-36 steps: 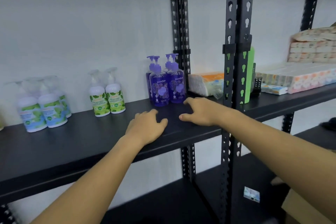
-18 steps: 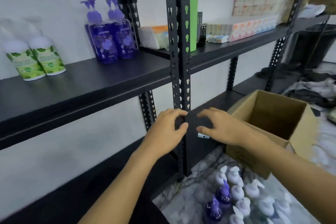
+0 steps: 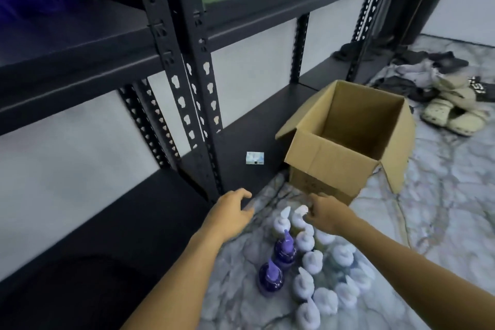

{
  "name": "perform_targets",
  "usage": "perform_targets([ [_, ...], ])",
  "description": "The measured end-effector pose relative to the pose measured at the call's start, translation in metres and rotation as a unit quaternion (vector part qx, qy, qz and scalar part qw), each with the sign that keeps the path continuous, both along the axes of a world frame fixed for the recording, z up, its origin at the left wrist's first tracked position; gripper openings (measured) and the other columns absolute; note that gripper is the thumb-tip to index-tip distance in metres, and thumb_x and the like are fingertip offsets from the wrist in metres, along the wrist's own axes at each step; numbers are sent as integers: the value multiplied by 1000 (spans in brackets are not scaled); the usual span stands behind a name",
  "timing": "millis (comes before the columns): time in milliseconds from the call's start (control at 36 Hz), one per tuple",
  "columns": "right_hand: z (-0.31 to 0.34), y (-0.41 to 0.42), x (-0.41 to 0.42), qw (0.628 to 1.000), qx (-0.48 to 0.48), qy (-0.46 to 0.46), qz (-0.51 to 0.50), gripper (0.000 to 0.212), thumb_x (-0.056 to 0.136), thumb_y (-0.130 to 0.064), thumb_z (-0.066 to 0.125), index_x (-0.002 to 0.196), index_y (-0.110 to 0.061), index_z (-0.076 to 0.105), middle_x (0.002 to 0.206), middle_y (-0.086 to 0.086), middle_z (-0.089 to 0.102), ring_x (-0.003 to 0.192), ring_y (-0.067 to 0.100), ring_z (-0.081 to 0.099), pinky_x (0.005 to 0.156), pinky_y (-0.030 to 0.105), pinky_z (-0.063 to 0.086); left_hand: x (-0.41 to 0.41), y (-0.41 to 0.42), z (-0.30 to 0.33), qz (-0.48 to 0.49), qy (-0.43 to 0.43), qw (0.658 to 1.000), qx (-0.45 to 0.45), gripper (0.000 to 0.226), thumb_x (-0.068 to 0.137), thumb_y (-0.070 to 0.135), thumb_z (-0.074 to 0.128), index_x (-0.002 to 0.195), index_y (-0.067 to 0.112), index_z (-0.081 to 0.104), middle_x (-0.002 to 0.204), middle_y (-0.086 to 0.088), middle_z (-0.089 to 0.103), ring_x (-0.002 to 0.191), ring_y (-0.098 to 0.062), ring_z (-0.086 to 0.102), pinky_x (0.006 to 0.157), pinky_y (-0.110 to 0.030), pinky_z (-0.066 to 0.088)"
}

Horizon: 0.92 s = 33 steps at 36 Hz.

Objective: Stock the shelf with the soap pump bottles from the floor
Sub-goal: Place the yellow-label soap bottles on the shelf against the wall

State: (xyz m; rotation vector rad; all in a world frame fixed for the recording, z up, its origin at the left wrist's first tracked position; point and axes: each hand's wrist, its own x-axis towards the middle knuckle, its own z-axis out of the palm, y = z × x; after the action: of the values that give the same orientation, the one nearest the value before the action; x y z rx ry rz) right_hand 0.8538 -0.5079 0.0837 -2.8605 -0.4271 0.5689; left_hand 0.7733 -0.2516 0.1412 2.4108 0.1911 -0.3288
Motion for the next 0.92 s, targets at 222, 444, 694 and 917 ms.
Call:
perform_targets([
  [222, -81, -27, 39, 996, 3, 67, -58, 57, 84, -59, 53, 124, -19, 56, 114, 5, 68, 99, 26, 64, 87, 39, 52, 31, -16, -66, -2, 37, 999, -7, 40, 90, 28, 65, 129, 22, 58, 126, -3, 59, 111, -21, 60, 95, -37, 50],
  [444, -116, -23, 71, 987, 23, 144, -73, 60, 81, -46, 74, 134, -22, 56, 127, 3, 65, 105, 21, 60, 82, 28, 43, 47, -33, -119, -21, 53, 998, -17, 50, 89, 22, 68, 137, 19, 54, 135, -3, 59, 122, -20, 56, 102, -34, 45],
  [694, -137, -16, 97, 979, 13, 199, -35, 61, 85, -40, 74, 142, -35, 52, 136, -4, 59, 118, 16, 57, 85, 22, 37, 48, -30, -161, -9, 86, 996, -17, 47, 91, 27, 68, 135, 21, 53, 135, 2, 57, 121, -18, 56, 99, -28, 44],
  [917, -164, -19, 102, 984, 57, 170, -15, 55, 78, -28, 80, 129, -42, 64, 90, -20, 65, 74, -8, 56, 62, 8, 35, 52, -37, -190, 25, 106, 991, -82, 48, 90, 24, 70, 135, 23, 53, 135, 5, 58, 120, -13, 56, 96, -24, 43],
])
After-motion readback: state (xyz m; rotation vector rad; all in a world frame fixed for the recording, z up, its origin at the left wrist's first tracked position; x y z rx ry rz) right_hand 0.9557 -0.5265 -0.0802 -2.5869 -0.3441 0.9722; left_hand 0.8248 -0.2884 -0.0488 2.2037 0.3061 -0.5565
